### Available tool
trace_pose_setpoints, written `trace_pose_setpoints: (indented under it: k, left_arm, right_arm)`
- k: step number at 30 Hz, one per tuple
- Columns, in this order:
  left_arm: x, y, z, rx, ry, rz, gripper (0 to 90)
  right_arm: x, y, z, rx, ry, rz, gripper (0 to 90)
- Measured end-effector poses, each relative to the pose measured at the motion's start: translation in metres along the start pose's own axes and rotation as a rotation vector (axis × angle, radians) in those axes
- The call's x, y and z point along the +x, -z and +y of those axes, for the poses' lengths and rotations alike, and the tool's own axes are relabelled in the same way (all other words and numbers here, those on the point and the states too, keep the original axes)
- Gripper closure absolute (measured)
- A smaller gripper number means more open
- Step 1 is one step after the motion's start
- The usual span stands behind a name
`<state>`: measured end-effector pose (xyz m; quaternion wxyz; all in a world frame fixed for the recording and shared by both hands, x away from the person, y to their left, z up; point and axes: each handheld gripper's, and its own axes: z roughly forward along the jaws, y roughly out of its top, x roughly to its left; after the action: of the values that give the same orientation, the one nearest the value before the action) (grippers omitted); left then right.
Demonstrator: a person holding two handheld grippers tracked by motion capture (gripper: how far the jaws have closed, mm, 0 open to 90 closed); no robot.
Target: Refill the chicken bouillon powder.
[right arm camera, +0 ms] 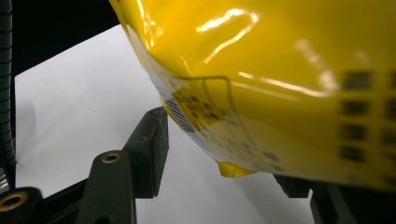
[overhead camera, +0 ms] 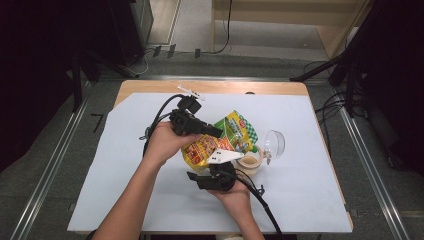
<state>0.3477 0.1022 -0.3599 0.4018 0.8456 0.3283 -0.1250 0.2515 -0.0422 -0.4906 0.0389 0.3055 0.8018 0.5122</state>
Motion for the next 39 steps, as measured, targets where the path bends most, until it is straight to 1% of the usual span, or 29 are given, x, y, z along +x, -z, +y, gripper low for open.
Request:
trace_pose_setpoints:
  k: [2, 5, 7, 9, 13, 14, 16, 18, 24, 25, 29, 35, 39]
  left_arm:
    - [0.0, 0.001, -0.001, 0.006, -0.005, -0.01, 84.0]
    - [0.0, 0.002, -0.001, 0.011, -0.012, -0.011, 84.9]
    - [0.0, 0.004, -0.002, 0.019, -0.023, -0.014, 85.2]
    - [0.0, 0.005, -0.003, 0.02, -0.025, -0.008, 85.2]
    - [0.003, 0.009, -0.006, 0.025, -0.022, -0.004, 85.1]
    - [0.003, 0.009, -0.007, 0.024, -0.019, -0.006, 85.1]
    - [0.003, 0.01, -0.009, 0.026, -0.018, -0.01, 85.0]
    - [0.004, 0.011, -0.01, 0.03, -0.027, -0.013, 84.5]
    - [0.005, 0.011, -0.013, 0.024, -0.028, -0.02, 81.9]
    - [0.006, 0.011, -0.013, 0.021, -0.021, -0.023, 81.1]
    - [0.007, 0.01, -0.014, 0.022, -0.02, -0.028, 79.1]
    - [0.006, 0.011, -0.015, 0.017, -0.03, -0.039, 78.4]
    - [0.004, 0.012, -0.014, 0.008, -0.034, -0.058, 77.8]
  right_arm:
    - [0.0, 0.001, -0.001, -0.003, 0.0, -0.007, 44.8]
    - [-0.001, 0.003, -0.001, -0.011, -0.002, -0.007, 44.8]
    - [0.0, 0.003, -0.001, -0.007, 0.004, -0.012, 44.8]
    - [0.0, 0.004, -0.001, -0.005, 0.005, -0.017, 44.5]
    - [-0.001, 0.008, -0.001, -0.02, 0.009, -0.028, 44.2]
    - [-0.002, 0.01, -0.001, -0.03, 0.011, -0.033, 43.9]
    - [-0.003, 0.013, -0.001, -0.032, 0.006, -0.041, 43.9]
    - [-0.004, 0.013, -0.001, -0.036, 0.001, -0.044, 43.9]
    - [-0.005, 0.013, -0.001, -0.02, 0.008, -0.058, 43.9]
    - [-0.006, 0.013, -0.001, -0.017, 0.012, -0.063, 43.9]
    - [-0.005, 0.012, -0.002, 0.003, 0.021, -0.09, 43.9]
    - [-0.005, 0.012, -0.002, 0.003, 0.024, -0.084, 44.0]
    - [-0.006, 0.012, -0.002, 0.002, 0.02, -0.081, 44.1]
